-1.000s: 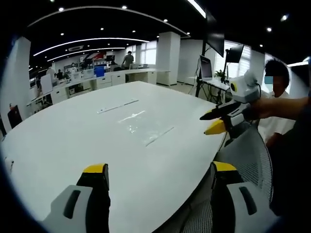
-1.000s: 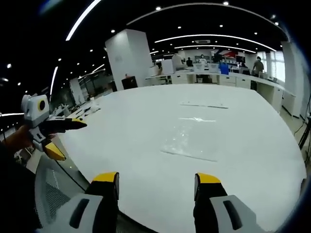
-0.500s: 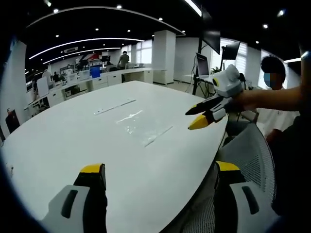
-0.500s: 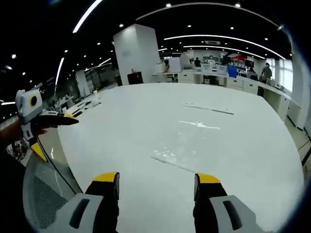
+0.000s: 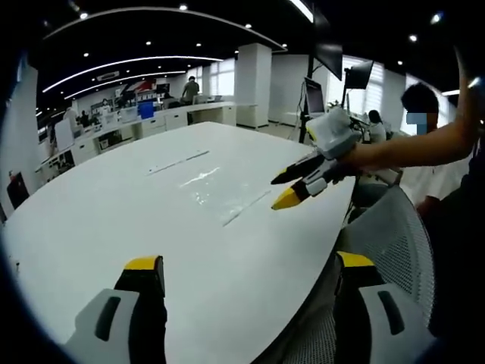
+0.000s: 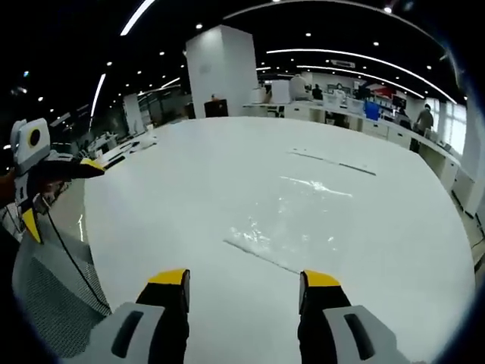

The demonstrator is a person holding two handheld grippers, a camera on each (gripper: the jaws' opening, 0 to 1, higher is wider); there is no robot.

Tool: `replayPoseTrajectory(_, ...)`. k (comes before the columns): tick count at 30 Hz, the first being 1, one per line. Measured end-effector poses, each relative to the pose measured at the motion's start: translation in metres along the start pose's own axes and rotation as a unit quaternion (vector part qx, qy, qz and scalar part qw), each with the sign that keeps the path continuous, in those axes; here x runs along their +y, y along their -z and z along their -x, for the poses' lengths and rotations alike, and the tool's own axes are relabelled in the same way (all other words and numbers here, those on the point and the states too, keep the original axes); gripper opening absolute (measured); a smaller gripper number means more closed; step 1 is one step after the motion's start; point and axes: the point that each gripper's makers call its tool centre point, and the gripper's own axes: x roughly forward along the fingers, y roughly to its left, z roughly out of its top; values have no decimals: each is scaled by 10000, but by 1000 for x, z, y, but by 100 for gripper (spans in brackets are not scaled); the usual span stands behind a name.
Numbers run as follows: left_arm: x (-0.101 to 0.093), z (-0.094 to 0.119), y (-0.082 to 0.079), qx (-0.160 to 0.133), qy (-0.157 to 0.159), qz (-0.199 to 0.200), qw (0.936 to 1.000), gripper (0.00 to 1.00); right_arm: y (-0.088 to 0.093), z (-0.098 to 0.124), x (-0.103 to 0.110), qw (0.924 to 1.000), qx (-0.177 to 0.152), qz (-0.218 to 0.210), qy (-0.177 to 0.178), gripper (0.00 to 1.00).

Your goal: Open the resealable bag by pulling the two sides of the seal apart until the entire bag opening is separated and visibly accessible.

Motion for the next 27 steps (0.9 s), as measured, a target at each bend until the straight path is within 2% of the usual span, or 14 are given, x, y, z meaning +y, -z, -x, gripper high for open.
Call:
replayPoseTrajectory(5, 0, -1, -1, 11, 18, -18, 10000, 91, 0, -16, 0, 9998, 112, 167, -94, 54)
replayPoseTrajectory(9, 0, -2, 2, 94, 16, -76, 9999, 90, -3, -27, 1, 9986, 169, 444, -221, 47)
replayPoseTrajectory(13, 0, -3, 5, 169, 49, -57, 9998, 90, -4, -40, 3, 9973, 225, 586, -372, 46)
replayPoseTrajectory(17, -2, -4, 7, 196, 93, -40, 9998, 89, 3, -53, 3, 9966, 354, 633, -401, 46)
replayPoseTrajectory(25, 2, -3, 7, 193, -21, 46, 9998, 86, -5, -72, 17, 9953, 232, 704, -624, 37)
replayPoseTrajectory(27, 2, -3, 8, 216, -7, 61, 9997, 86, -4, -76, 21, 9930, 284, 903, -705, 35)
